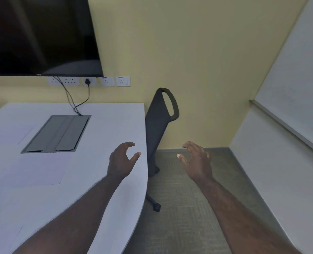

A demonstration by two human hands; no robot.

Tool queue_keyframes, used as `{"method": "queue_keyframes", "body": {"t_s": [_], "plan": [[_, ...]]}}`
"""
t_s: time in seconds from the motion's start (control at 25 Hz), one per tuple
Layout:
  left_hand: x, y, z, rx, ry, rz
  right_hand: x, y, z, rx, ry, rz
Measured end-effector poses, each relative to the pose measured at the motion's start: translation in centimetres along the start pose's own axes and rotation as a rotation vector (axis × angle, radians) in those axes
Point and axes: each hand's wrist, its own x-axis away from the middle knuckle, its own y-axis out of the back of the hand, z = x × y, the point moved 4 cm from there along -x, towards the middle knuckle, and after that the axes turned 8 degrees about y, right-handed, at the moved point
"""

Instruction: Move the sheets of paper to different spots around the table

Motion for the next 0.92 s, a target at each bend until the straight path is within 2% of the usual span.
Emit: {"method": "queue_keyframes", "body": {"t_s": [0.32,0.56,0.92], "plan": [[-4.0,1.0,1.1,-0.070,0.174,-0.204,-10.2,-4.8,-0.2,-0.112,0.253,0.098],[-6.2,4.1,3.8,-0.107,0.270,-0.333,-15.1,-10.4,3.5,-0.225,0.400,0.169],[-8.9,9.0,12.1,-0.093,0.447,-0.503,-18.8,-22.8,11.1,-0.330,0.566,0.342]]}}
